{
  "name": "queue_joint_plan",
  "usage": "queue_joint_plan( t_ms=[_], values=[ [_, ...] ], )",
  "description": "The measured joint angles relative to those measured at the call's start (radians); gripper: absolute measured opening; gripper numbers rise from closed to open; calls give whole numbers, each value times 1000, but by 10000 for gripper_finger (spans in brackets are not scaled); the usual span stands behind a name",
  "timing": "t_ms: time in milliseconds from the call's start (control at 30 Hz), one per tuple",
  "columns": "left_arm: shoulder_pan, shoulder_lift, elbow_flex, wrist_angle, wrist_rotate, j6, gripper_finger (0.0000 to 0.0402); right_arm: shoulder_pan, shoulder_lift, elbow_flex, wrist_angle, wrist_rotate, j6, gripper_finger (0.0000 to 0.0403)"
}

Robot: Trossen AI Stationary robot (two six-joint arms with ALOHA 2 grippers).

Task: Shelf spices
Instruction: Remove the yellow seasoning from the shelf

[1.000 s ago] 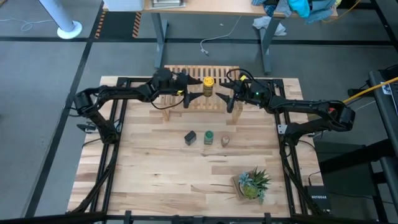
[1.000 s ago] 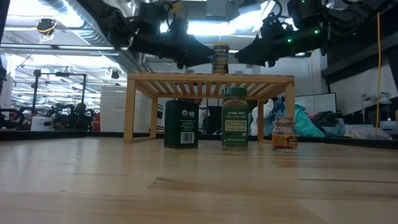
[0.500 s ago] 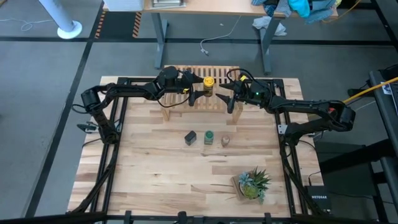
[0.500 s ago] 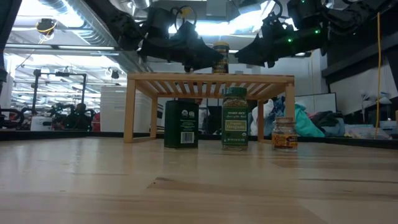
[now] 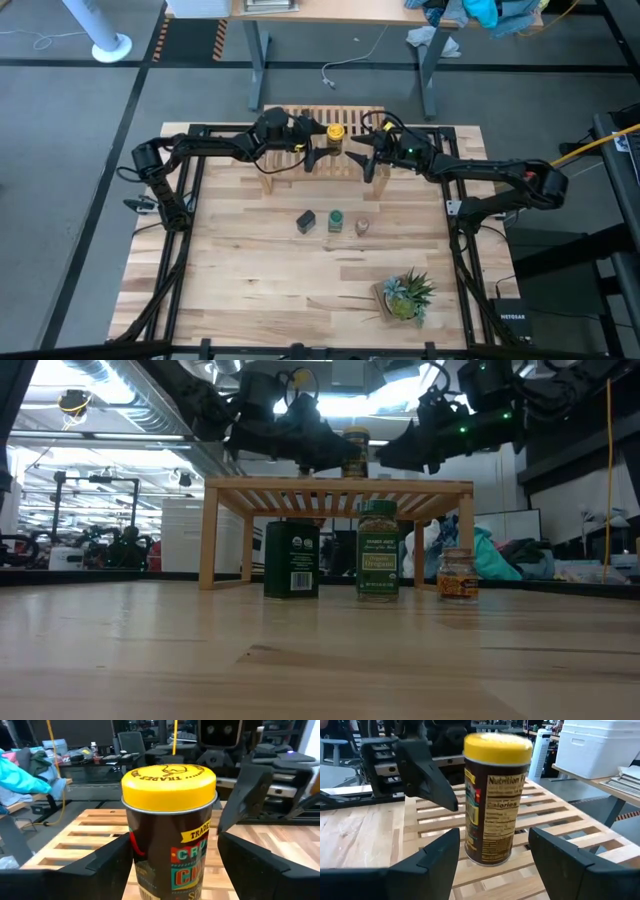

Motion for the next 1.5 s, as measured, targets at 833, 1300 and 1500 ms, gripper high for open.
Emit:
queue_joint_plan(
  t_ms=[833,1300,1500],
  values=[
    [-6,19,0,15,6,31,173,0,25,0,41,0,19,243],
    [-3,-124,-1,-74,-58,43,172,0,24,0,6,1,18,243],
    [-27,-316,-1,-433,-146,55,172,0,24,0,-9,1,18,243]
  ],
)
